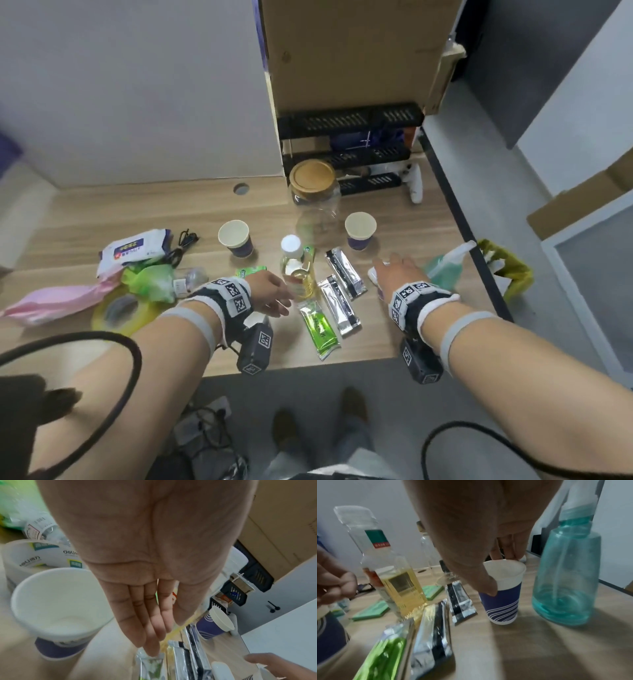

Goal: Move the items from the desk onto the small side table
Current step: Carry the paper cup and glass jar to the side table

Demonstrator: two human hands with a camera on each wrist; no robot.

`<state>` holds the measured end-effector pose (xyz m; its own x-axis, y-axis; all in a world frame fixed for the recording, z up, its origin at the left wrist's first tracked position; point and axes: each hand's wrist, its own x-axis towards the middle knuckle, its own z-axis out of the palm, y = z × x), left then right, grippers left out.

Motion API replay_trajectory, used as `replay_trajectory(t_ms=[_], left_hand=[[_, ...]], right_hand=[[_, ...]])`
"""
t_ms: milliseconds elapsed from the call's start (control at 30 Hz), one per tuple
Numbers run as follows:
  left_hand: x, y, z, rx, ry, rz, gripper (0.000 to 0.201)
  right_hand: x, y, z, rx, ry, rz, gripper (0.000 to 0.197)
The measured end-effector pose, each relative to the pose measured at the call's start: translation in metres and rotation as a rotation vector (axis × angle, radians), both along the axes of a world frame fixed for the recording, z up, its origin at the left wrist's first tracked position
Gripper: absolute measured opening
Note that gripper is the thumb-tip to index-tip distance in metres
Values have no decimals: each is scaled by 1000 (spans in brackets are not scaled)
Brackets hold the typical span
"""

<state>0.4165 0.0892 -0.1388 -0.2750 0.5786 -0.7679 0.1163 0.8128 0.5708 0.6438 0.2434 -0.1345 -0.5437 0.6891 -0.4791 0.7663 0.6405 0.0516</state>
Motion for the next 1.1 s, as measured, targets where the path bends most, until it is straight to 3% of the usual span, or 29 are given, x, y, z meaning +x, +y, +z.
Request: replay_trajectory(t_ms=[167,233,300,333,467,533,600,833,967,1100], left_hand=[[-37,0,14,14,65,66,8],[-56,4,16,94,209,72,10],[-77,9,14,197,460,62,4],[-88,11,12,223,574,52,9],[-124,23,-8,189,830,-56,74],[-133,31,-15,149,835,-127,91],[-142,39,-24,120,808,-168,94],[-149,35,-34,165,782,-206,65],[-145,17,-9,287,683,-153,73],[-139,-8,33,340,703,-210,77]], right_hand=[[-36,17,46,131,279,-106,66],[-50,28,58,191,460,-205,69],[-63,42,58,164,526,-293,72],[-69,48,55,149,507,-304,74],[-94,68,29,143,316,-230,69],[-100,74,15,111,271,-225,66],[-104,79,-1,88,256,-251,66],[-112,79,-35,24,239,-328,74],[-112,68,-17,66,284,-380,71],[-106,53,30,118,336,-370,70]])
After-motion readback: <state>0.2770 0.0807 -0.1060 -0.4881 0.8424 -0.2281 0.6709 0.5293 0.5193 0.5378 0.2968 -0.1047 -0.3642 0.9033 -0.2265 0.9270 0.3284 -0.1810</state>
